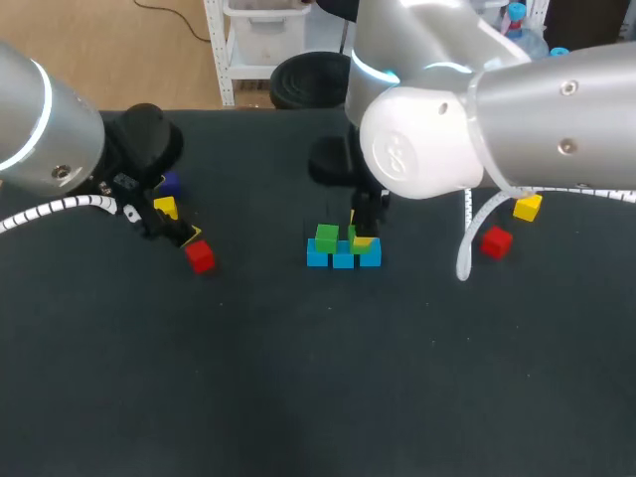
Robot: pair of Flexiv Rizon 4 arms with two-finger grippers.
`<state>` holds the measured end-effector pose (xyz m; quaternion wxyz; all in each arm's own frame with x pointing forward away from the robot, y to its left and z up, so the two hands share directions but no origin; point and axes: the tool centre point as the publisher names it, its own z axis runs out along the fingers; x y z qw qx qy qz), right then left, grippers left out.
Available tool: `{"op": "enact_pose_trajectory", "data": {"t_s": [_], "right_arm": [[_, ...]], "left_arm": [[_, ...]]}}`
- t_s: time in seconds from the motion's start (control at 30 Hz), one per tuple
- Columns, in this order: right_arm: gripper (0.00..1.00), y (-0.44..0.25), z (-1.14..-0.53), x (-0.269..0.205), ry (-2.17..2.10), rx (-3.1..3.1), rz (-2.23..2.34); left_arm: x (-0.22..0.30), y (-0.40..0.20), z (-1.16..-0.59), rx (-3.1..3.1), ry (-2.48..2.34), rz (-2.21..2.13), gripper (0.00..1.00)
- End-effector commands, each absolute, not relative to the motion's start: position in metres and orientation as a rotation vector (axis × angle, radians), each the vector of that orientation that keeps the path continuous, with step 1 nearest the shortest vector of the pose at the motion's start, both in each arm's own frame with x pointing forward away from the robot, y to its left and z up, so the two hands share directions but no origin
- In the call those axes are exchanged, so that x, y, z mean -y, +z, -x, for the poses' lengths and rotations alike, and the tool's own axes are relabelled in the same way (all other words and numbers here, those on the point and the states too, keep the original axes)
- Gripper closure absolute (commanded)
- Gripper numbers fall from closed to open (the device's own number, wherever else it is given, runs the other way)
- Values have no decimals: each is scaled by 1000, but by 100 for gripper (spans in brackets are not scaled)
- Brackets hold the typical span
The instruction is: Place the blue cubes, place green cubes on the blue cubes, place the yellow cubes on the green cubes, then place the red cubes on the yellow cubes, and place purple cube on the red cubes.
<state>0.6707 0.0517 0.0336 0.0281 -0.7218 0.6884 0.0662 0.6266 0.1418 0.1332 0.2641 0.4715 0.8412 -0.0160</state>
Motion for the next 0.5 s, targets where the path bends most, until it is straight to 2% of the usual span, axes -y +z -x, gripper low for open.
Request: {"op": "enact_pose_trajectory", "data": {"t_s": [0.03,0.5], "right_arm": [[100,32,-672,-51,209,-2127,2229],[100,30,-673,-51,214,-2127,2232]], "left_arm": [[-143,133,-627,-2271,-49,-1277,0],[-143,133,-627,-2271,-49,-1277,0]]}}
